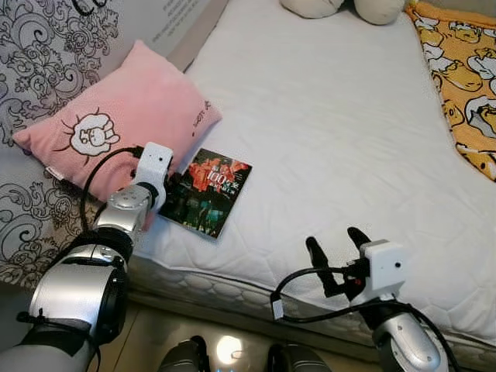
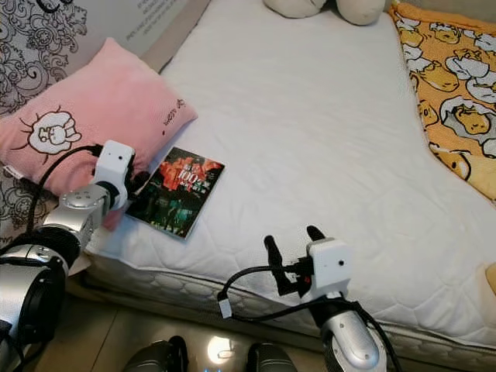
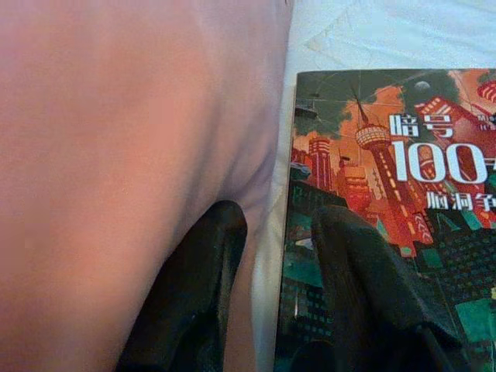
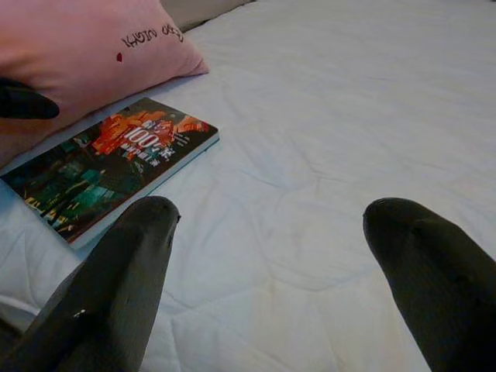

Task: Clean up the room

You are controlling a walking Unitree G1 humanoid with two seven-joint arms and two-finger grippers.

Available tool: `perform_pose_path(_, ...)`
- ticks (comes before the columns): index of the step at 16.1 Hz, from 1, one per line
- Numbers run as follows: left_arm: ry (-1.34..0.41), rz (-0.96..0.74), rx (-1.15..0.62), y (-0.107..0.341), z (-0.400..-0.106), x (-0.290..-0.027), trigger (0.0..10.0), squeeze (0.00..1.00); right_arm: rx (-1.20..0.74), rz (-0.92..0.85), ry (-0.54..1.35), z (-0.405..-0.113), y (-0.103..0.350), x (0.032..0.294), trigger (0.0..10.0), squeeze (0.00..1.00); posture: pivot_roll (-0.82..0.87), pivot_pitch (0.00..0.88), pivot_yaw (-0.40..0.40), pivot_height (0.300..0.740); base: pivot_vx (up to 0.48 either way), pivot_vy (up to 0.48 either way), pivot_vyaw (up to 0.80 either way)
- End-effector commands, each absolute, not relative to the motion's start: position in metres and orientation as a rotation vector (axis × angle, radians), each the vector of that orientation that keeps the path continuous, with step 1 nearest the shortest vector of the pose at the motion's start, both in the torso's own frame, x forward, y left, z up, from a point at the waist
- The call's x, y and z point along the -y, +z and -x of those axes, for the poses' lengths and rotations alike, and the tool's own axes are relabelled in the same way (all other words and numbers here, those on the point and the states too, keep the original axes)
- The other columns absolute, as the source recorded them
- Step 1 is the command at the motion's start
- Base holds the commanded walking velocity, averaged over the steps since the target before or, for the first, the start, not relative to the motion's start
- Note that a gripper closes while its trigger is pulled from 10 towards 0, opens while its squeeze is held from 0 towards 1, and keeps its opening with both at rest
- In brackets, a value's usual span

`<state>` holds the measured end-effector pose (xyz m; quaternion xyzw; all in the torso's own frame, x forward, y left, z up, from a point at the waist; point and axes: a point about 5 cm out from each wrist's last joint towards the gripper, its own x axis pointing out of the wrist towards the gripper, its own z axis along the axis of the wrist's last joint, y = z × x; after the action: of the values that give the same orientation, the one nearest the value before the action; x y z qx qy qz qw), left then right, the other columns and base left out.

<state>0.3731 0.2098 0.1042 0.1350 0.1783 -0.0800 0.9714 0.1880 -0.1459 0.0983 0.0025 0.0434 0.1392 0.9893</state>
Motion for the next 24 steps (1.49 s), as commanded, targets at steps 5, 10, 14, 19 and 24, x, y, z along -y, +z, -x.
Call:
perform_pose_path(5,-0.255,-0.192,-0.183,0.132,-0.384,-0.19,10.0,1.0,-0.082,-0.013,0.229,-0.194,0.096,0.148,10.0,0.0,-0.11,0.122,0.003,0.74,0.0,0.0,0.0)
perform_pose_path(10,-0.317,0.027,0.006,0.146,-0.347,-0.153,10.0,0.0,-0.043,-0.052,0.192,-0.216,0.097,0.145,10.0,0.0,-0.03,0.042,0.018,0.74,0.0,0.0,0.0)
perform_pose_path(14,-0.241,-0.012,0.158,0.161,-0.296,-0.148,10.0,0.0,0.019,-0.069,0.133,-0.24,0.101,0.145,10.0,0.0,0.04,0.0,0.014,0.74,0.0,0.0,0.0)
perform_pose_path(19,-0.032,-0.26,0.099,0.131,-0.249,-0.199,10.0,0.0,0.14,0.059,-0.158,-0.236,0.11,0.183,10.0,0.0,0.05,0.0,-0.01,0.74,0.0,0.0,0.0)
perform_pose_path(24,-0.208,-0.166,0.025,0.113,-0.249,-0.174,10.0,0.0,0.041,0.014,-0.267,-0.227,0.081,0.194,10.0,0.0,0.04,0.0,-0.019,0.74,0.0,0.0,0.0)
